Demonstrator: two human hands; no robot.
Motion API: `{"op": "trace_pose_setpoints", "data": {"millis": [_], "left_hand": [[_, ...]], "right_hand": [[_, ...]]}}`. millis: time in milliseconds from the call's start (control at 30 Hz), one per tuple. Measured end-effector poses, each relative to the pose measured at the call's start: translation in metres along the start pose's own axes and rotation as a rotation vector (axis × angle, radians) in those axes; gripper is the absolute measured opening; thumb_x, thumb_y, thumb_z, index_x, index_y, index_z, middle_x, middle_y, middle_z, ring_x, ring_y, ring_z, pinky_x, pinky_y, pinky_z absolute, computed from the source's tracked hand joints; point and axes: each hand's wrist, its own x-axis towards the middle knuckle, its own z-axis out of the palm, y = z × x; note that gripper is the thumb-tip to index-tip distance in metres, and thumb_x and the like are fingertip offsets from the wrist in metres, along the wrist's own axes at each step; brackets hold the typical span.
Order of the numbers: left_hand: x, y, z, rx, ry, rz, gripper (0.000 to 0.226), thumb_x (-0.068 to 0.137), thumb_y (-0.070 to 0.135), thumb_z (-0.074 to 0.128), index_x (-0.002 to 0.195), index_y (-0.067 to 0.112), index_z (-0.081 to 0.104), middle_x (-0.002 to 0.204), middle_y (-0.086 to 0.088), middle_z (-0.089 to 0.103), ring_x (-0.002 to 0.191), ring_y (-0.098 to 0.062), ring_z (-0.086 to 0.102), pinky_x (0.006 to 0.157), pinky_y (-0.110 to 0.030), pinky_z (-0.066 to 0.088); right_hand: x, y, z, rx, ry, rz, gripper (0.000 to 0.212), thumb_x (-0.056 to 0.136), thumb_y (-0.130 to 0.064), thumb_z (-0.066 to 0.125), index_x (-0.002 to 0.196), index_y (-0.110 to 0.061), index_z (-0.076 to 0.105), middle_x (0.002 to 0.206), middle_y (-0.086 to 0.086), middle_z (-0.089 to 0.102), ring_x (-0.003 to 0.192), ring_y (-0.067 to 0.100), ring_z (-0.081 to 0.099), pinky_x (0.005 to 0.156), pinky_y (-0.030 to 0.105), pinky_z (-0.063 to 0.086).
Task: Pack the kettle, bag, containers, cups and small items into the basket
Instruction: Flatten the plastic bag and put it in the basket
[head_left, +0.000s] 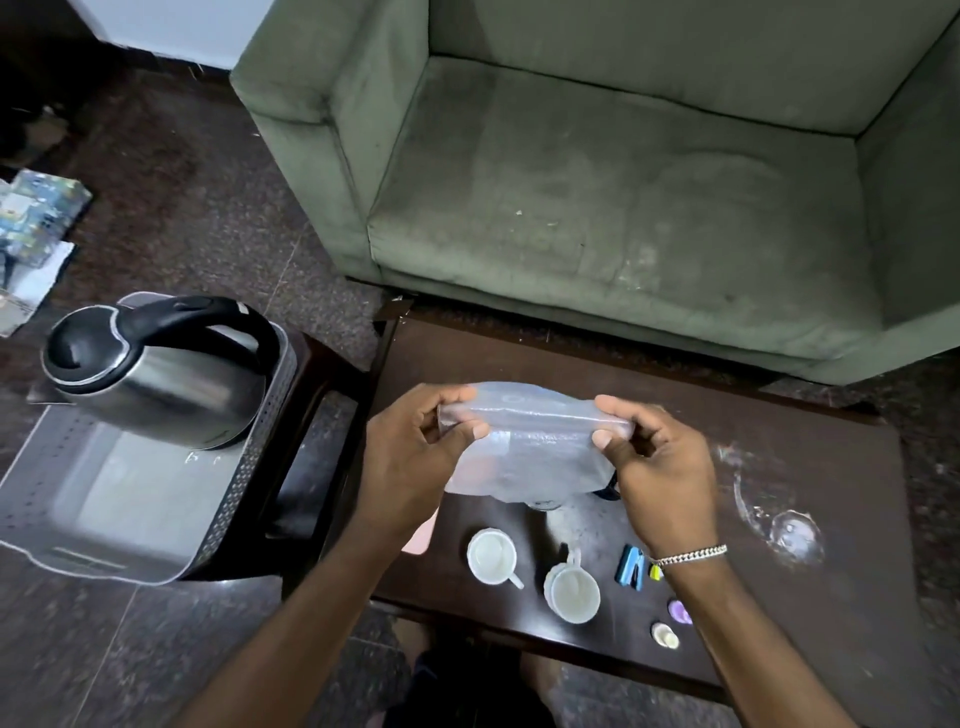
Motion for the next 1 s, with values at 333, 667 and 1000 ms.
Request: {"op": "trace_pose_setpoints", "data": {"millis": [333, 667, 1000], "left_hand": [[-0.006, -0.034, -0.084, 0.260, 0.157, 0.090, 0.013, 0.100, 0.033, 0.059, 0.099, 0.019, 0.061, 0.099, 0.013, 0.069, 0.097, -0.002, 0.065, 0.082, -0.020, 0.050], [-0.023, -0.094, -0.220, 0.513, 0.457, -0.025, 0.015, 0.104, 0.041, 0.046, 0.103, 0.027, 0.043, 0.071, 0.011, 0.054, 0.063, -0.022, 0.054, 0.054, -0.035, 0.041], [0.014, -0.186, -0.366, 0.702, 0.123, 0.023, 0.028, 0.084, -0.020, 0.055, 0.089, 0.006, 0.063, 0.090, -0.002, 0.060, 0.079, -0.016, 0.056, 0.073, -0.023, 0.045]], "right_hand": [[-0.012, -0.026, 0.077, -0.129, -0.281, -0.030, 0.013, 0.096, -0.019, 0.064, 0.084, -0.020, 0.066, 0.074, -0.008, 0.066, 0.067, 0.001, 0.056, 0.062, 0.017, 0.042], [-0.073, -0.044, 0.254, 0.107, -0.291, -0.019, 0.032, 0.096, -0.004, 0.059, 0.121, -0.025, 0.057, 0.102, -0.021, 0.062, 0.085, 0.003, 0.058, 0.082, 0.020, 0.047], [-0.106, -0.044, 0.389, -0.385, -0.790, -0.102, 0.033, 0.088, -0.002, 0.057, 0.117, -0.009, 0.071, 0.119, 0.006, 0.050, 0.099, 0.021, 0.062, 0.093, 0.031, 0.050]]}}
